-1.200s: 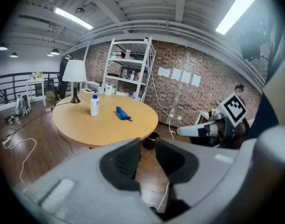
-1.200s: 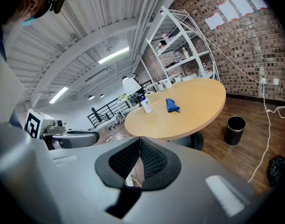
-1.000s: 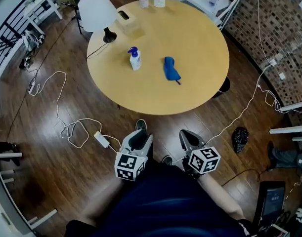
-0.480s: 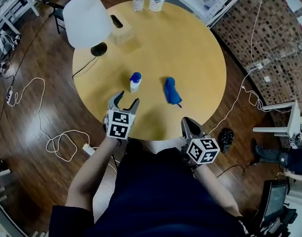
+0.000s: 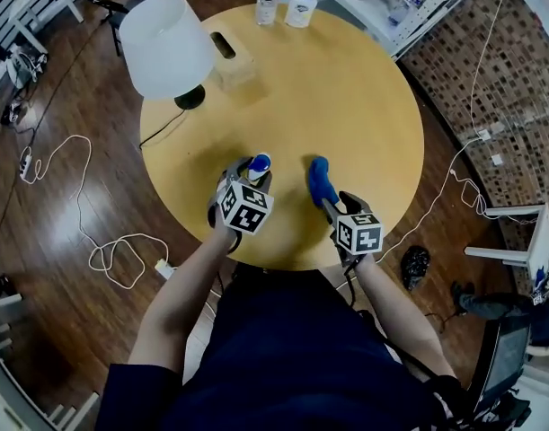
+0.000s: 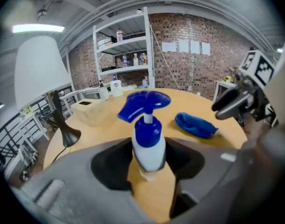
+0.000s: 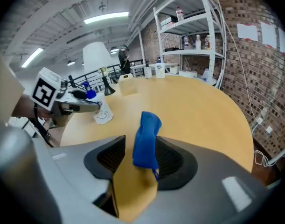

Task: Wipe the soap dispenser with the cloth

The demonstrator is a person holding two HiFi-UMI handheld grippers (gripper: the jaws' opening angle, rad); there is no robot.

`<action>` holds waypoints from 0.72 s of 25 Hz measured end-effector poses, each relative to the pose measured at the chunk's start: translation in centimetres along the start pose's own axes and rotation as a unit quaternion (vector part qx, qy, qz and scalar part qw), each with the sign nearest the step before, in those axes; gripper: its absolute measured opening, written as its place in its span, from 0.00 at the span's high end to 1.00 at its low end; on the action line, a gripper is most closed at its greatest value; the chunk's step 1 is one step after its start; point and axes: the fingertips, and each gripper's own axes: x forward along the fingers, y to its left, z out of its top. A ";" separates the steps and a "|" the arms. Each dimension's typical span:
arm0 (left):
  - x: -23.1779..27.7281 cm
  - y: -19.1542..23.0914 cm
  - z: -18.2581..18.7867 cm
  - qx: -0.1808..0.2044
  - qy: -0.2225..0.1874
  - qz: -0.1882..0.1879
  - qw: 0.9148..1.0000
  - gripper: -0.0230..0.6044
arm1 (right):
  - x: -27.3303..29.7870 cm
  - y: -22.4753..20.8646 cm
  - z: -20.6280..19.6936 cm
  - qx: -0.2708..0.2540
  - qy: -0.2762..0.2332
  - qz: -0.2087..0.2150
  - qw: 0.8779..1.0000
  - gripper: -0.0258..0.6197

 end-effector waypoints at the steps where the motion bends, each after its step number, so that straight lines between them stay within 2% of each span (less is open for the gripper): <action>1: -0.6 -0.8 -0.4 0.009 0.007 -0.012 1.000 0.63 | 1.4 -0.2 0.4 -0.006 0.005 0.005 1.000 0.64; 5: -3.5 -5.4 -2.4 0.018 0.025 -0.062 0.998 0.63 | 6.2 0.2 1.5 -0.019 0.026 0.032 0.999 0.61; 8: -4.8 -8.3 -3.2 0.017 0.022 -0.074 0.997 0.63 | 8.8 -0.1 0.8 -0.048 0.063 0.026 0.996 0.61; 9: -5.0 -9.0 -3.4 0.016 0.019 -0.076 0.997 0.63 | 9.3 -0.3 0.2 -0.063 0.076 0.020 0.995 0.64; 10: -5.2 -9.4 -3.4 0.017 0.016 -0.077 0.997 0.63 | 9.6 -0.3 -0.1 -0.077 0.083 0.017 0.993 0.73; 11: -5.3 -9.7 -3.4 0.021 0.014 -0.076 0.997 0.63 | 9.5 -0.1 -0.1 -0.086 0.079 0.023 0.993 0.76; 15: -5.2 -9.8 -3.2 0.048 0.006 -0.072 0.996 0.63 | 5.5 3.7 3.1 -0.057 -0.005 0.114 0.992 0.80; 18: -4.5 -9.8 -2.6 0.046 -0.019 -0.083 0.995 0.63 | 0.0 7.7 6.1 -0.068 -0.066 0.180 0.979 0.80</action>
